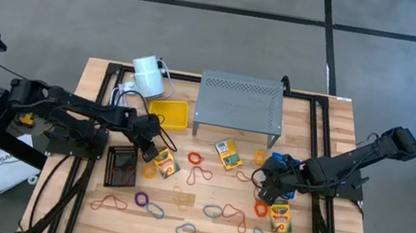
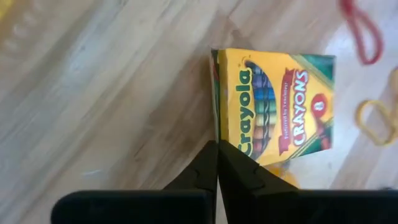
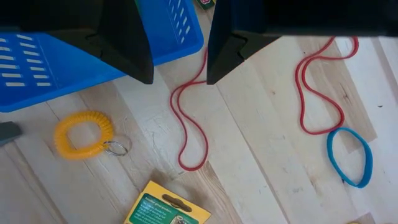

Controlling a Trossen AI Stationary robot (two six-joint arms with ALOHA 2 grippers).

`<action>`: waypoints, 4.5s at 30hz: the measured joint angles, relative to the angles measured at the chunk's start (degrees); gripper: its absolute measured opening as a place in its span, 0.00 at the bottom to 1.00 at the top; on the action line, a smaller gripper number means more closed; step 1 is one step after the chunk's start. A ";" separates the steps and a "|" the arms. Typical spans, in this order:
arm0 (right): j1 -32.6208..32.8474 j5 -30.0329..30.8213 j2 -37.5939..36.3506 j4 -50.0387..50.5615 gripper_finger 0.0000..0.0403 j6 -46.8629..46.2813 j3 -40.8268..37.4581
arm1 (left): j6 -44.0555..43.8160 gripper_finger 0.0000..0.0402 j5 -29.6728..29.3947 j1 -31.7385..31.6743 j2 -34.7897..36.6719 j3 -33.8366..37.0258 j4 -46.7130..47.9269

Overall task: Pick & Place Office Desk Supplies
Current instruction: Put the crayon box into the yellow bin

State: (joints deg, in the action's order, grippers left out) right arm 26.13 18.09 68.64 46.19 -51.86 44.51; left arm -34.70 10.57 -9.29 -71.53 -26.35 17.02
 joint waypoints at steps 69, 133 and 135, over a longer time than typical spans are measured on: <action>0.00 -0.17 0.02 -0.15 0.37 -0.17 -0.02 | 10.19 0.00 -14.26 -12.73 25.31 -11.61 9.05; 0.11 -0.07 0.00 -1.70 0.37 -0.17 -0.02 | 9.16 0.00 -20.31 -13.41 8.72 -11.47 15.19; 0.11 -0.07 0.00 -1.70 0.37 -0.17 -0.02 | 9.34 0.00 -20.33 -13.41 8.72 -11.47 15.19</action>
State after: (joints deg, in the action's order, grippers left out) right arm 26.24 18.02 68.64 44.49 -52.03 44.49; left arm -25.36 -9.76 -22.70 -62.81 -37.82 32.21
